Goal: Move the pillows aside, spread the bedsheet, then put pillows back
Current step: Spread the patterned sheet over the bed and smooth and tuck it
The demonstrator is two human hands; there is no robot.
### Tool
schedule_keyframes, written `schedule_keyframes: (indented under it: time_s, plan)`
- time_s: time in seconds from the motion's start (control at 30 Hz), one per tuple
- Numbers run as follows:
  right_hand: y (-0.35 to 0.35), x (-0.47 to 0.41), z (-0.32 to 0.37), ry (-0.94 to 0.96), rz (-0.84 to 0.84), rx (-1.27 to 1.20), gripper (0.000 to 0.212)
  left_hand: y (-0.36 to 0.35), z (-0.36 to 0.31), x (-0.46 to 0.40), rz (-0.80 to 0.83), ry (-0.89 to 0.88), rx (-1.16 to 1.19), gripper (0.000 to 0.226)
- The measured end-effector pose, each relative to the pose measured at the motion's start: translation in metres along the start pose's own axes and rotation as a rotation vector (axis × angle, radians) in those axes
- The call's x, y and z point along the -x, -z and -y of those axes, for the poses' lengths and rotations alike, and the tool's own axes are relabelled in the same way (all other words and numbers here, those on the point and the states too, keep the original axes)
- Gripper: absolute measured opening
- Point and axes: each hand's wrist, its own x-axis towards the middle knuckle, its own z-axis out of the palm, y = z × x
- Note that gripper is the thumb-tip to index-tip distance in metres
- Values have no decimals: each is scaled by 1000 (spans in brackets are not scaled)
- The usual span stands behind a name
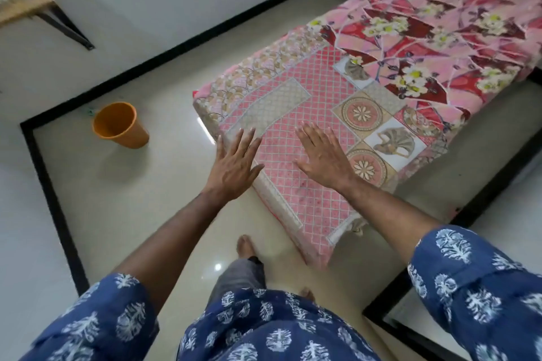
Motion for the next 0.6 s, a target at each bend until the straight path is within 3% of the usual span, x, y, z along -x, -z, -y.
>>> schedule_keyframes:
  time_s: [0.27,0.6]
  plan:
    - [27,-122,53,90,-1,92,81,29,126,-24,-108,105,22,69]
    - [87,-347,185,234,-159,166,78,116,355,-66,-183,256,-72,69]
